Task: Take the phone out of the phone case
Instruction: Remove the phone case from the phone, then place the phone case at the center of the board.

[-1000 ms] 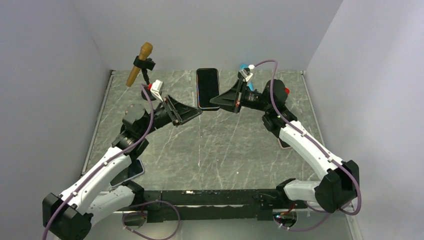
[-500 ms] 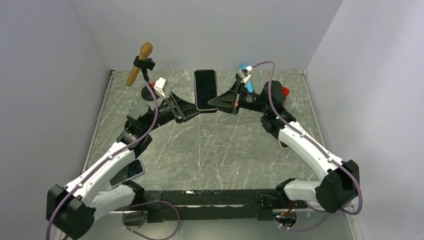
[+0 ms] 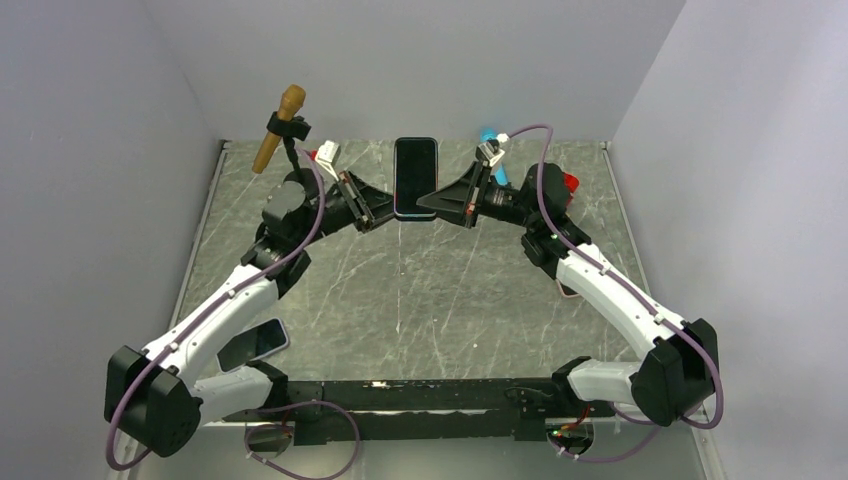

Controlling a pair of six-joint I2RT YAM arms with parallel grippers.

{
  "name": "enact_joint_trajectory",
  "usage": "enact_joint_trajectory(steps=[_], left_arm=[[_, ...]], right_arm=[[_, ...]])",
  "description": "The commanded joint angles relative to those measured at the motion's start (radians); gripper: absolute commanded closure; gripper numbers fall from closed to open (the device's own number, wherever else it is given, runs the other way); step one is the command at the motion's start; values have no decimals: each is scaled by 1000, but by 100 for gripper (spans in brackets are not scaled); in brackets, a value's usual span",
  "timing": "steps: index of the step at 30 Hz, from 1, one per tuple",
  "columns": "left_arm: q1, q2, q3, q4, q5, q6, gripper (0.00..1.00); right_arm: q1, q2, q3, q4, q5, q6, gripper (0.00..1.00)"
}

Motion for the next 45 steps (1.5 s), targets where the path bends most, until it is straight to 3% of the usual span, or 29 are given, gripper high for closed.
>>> enact_joint_trajectory(steps=[1,3,5,9,15,21,24,31,34,37,45], left_arm=[[8,8,118,-196,-115,84,100],[2,15,199,-477,-232,140,100],[1,19,237,-563,-326,173,100],[5,7,186,-503,-389,177,100],[12,55,129,-395,-366,181,100],[21,231,185,-381,-330,234,100],[30,348,208,-287,-295,194,100],[41,717,489,-272,-222,249,100],[44,917,642,-195,-145,233,100],[43,1085,826,-256,-125,190,100],[43,1313,1051,-216,-180,74,100]], right_arm=[[23,-16,15,-13,-101,-88,100],[24,-12,12,-117,-99,-190,100],[24,-13,-3,-202,-87,-260,100],[24,-17,-40,-190,-126,-274,100],[-4,-48,-32,-440,-100,-445,100],[-58,-117,109,-940,186,-734,100],[-59,-179,119,-1057,301,-765,100],[-61,-325,107,-1183,423,-739,100],[-61,-390,124,-1216,491,-728,100],[-61,-451,132,-1230,541,-709,100],[-61,-537,180,-1249,566,-726,100]])
